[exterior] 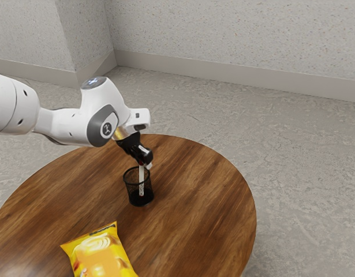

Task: Take the marker out of the pen holder and place it to the left of the pen holder.

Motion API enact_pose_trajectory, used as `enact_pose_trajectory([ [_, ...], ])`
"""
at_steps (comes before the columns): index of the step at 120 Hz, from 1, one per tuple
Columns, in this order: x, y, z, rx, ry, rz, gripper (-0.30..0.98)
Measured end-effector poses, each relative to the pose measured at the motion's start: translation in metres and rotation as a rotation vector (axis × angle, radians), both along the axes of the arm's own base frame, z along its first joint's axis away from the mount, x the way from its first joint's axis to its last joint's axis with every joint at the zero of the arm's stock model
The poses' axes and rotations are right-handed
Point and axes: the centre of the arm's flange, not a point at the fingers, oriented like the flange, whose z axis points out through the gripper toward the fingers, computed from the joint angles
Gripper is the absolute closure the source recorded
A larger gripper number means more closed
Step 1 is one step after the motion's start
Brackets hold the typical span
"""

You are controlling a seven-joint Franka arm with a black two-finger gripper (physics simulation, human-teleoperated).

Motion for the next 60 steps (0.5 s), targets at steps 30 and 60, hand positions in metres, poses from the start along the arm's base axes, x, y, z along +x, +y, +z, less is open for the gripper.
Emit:
enact_pose_trajectory([
  [30,0.0,0.003,0.0,-0.005,0.001,0.012,0.68],
  [60,0.0,0.002,0.014,0.007,-0.022,0.017,0.75],
])
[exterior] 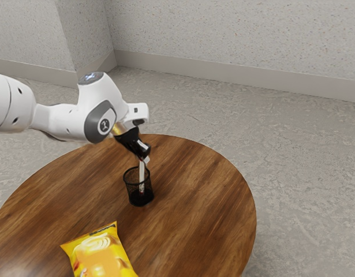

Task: Take the marker out of the pen holder and place it to the left of the pen holder.

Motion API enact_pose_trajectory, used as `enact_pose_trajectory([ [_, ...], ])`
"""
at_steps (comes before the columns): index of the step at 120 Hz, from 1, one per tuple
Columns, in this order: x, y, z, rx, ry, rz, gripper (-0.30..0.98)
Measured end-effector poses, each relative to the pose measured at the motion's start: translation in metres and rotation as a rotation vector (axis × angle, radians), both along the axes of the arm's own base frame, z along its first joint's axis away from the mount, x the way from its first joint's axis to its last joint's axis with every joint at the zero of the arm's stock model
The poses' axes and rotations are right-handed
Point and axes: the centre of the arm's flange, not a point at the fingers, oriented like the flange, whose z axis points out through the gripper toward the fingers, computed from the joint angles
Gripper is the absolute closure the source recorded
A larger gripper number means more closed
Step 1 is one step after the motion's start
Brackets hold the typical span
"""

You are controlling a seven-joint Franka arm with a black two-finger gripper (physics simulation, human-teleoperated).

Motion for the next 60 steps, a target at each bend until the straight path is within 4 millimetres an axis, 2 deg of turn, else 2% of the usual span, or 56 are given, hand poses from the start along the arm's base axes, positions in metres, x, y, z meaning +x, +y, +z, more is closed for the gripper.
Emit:
enact_pose_trajectory([
  [8,-0.002,-0.001,0.02,0.004,-0.024,0.001,0.75],
  [26,-0.019,0.003,0.094,0.012,-0.095,0.011,0.76],
  [38,-0.031,0.007,0.13,0.029,-0.116,0.011,0.77],
  [48,-0.037,0.022,0.137,0.09,-0.096,0.004,0.77],
  [60,-0.04,0.063,0.119,0.245,-0.009,-0.012,0.77],
])
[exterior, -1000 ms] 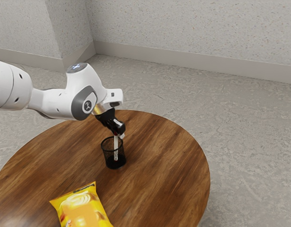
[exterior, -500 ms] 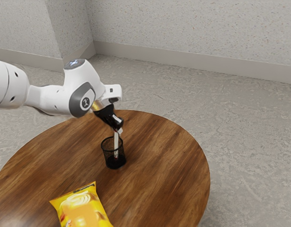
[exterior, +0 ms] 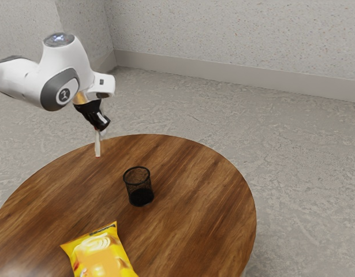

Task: Take the marker out of the pen holder and place it to the left of the pen holder.

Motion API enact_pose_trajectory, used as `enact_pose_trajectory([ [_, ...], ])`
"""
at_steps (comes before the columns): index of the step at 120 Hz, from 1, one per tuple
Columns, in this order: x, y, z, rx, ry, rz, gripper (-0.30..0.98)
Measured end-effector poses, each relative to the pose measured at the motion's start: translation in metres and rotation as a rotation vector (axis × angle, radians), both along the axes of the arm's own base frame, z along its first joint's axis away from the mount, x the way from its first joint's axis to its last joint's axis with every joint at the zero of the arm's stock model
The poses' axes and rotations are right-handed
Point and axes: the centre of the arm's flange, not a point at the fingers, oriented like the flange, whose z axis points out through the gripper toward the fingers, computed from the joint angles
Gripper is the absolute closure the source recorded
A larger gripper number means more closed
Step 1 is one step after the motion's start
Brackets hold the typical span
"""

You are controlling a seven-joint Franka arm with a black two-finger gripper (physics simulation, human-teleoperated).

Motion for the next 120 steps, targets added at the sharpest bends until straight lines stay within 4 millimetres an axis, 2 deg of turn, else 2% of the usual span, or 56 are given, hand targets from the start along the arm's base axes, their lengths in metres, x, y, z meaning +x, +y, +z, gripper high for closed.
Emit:
enact_pose_trajectory([
  [18,-0.012,0.06,-0.057,0.17,0.225,0.046,0.77],
  [24,-0.015,0.072,-0.08,0.193,0.304,0.071,0.77],
  [29,-0.009,0.068,-0.088,0.214,0.35,0.074,0.77],
  [37,0.0,0.039,-0.097,0.246,0.406,0.048,0.77],
  [42,0.002,0.03,-0.106,0.259,0.443,0.045,0.77],
  [62,0.003,0.034,-0.145,0.275,0.568,0.098,0.76],
  [70,0.004,0.036,-0.153,0.281,0.596,0.117,0.76],
  [75,0.004,0.037,-0.155,0.284,0.609,0.127,0.76],
  [94,-0.002,0.039,-0.157,0.276,0.653,0.159,0.41],
  [107,-0.004,0.039,-0.154,0.274,0.664,0.173,0.25],
  [112,-0.005,0.038,-0.136,0.258,0.637,0.186,0.2],
  [120,-0.015,0.042,-0.069,0.157,0.538,0.256,0.15],
])
